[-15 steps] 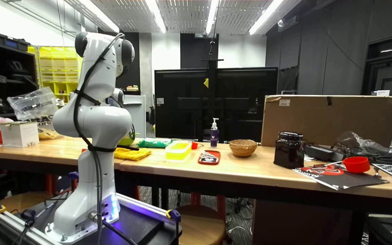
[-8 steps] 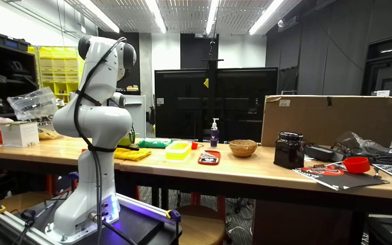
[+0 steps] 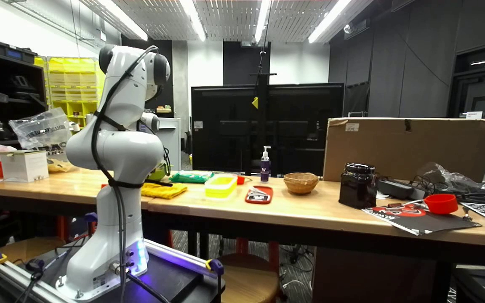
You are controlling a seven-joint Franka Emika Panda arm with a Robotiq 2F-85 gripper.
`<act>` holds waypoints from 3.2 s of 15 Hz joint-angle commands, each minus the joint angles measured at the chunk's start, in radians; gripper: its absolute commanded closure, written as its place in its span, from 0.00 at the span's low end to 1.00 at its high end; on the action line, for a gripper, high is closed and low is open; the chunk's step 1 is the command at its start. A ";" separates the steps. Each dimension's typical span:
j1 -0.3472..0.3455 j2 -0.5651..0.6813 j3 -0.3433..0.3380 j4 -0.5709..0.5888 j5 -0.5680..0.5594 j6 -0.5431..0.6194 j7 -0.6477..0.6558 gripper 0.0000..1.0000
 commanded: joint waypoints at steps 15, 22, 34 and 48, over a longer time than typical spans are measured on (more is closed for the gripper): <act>-0.144 -0.206 -0.121 -0.287 -0.029 0.007 0.075 0.00; -0.154 -0.203 -0.137 -0.358 -0.132 0.183 0.071 0.00; -0.166 -0.212 -0.157 -0.390 -0.211 0.276 0.072 0.76; -0.156 -0.202 -0.154 -0.320 -0.320 0.115 0.079 0.64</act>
